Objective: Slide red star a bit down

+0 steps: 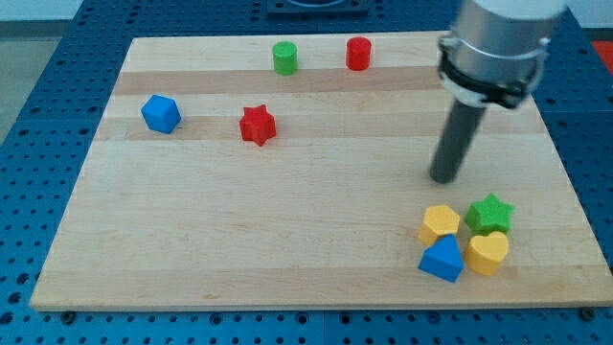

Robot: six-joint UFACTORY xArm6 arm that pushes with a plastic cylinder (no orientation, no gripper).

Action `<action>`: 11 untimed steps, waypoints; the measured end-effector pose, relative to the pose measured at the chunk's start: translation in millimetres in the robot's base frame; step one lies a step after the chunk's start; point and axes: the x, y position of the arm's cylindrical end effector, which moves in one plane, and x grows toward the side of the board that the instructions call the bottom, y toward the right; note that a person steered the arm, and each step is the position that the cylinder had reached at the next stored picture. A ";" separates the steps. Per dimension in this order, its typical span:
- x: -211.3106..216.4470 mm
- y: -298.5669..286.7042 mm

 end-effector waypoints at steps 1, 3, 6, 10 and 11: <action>-5.2 -87.2; -7.0 -299.3; -111.0 -282.1; -103.3 -207.3; -96.5 -207.3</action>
